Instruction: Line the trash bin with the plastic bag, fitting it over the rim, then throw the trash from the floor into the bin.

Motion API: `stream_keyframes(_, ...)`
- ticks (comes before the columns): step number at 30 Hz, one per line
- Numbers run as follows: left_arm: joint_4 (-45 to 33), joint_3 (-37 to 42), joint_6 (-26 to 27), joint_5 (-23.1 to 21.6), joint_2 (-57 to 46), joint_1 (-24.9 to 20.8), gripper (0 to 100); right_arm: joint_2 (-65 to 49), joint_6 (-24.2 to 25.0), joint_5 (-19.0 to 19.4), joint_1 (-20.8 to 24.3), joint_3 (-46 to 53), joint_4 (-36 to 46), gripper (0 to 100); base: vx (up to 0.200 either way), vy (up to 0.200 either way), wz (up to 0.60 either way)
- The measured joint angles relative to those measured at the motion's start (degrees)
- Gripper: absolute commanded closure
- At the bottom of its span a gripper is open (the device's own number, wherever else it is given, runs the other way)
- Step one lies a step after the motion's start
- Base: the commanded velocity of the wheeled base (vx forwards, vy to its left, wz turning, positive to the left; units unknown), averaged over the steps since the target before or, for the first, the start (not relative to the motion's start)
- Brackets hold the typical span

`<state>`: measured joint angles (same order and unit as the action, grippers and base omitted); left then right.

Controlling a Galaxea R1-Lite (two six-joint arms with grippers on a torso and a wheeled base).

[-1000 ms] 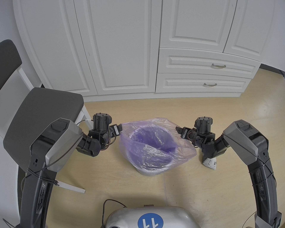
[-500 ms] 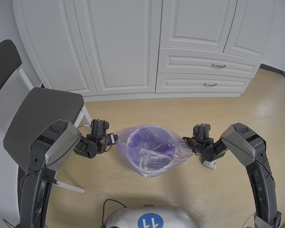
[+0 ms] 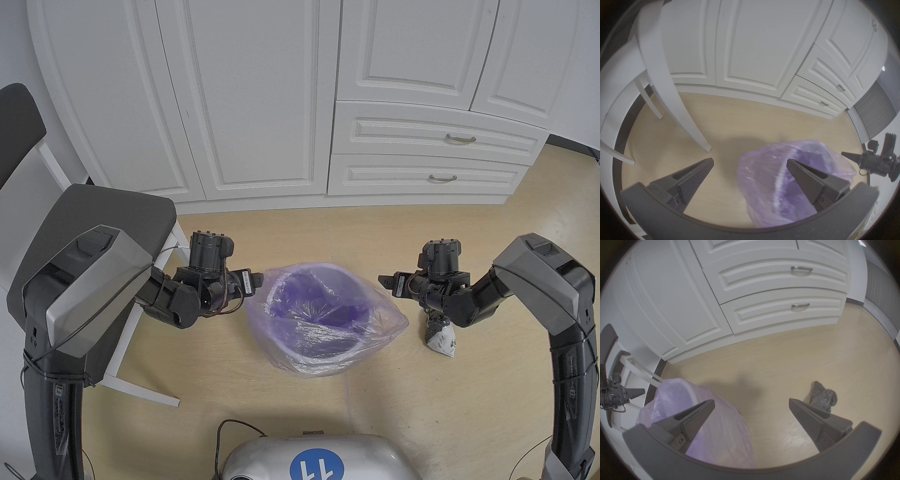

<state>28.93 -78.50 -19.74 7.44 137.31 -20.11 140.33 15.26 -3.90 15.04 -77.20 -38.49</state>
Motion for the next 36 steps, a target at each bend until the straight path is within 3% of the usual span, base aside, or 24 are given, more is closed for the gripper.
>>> stream_keyframes(8,-2.3,3.2,0.1,0.0,-2.5,-6.0,0,-7.2,-1.8,0.1,2.8,6.9,-0.3,0,0.000,0.000,0.00)
stream_keyframes(20,-21.3,-1.4,1.9,5.7,-1.1,-8.0,0,-10.3,-6.0,0.0,6.4,12.4,-0.5,0,0.000,0.000,0.00)
stream_keyframes(29,-24.9,7.8,12.4,-5.1,-5.7,-8.2,0,-11.1,-9.3,0.0,9.4,16.8,-0.5,0,0.000,0.000,0.00)
stream_keyframes(36,-25.0,11.0,15.1,-6.4,-6.5,-8.4,0,-8.0,-9.3,-0.6,10.7,16.0,-0.6,0,0.000,0.000,0.00)
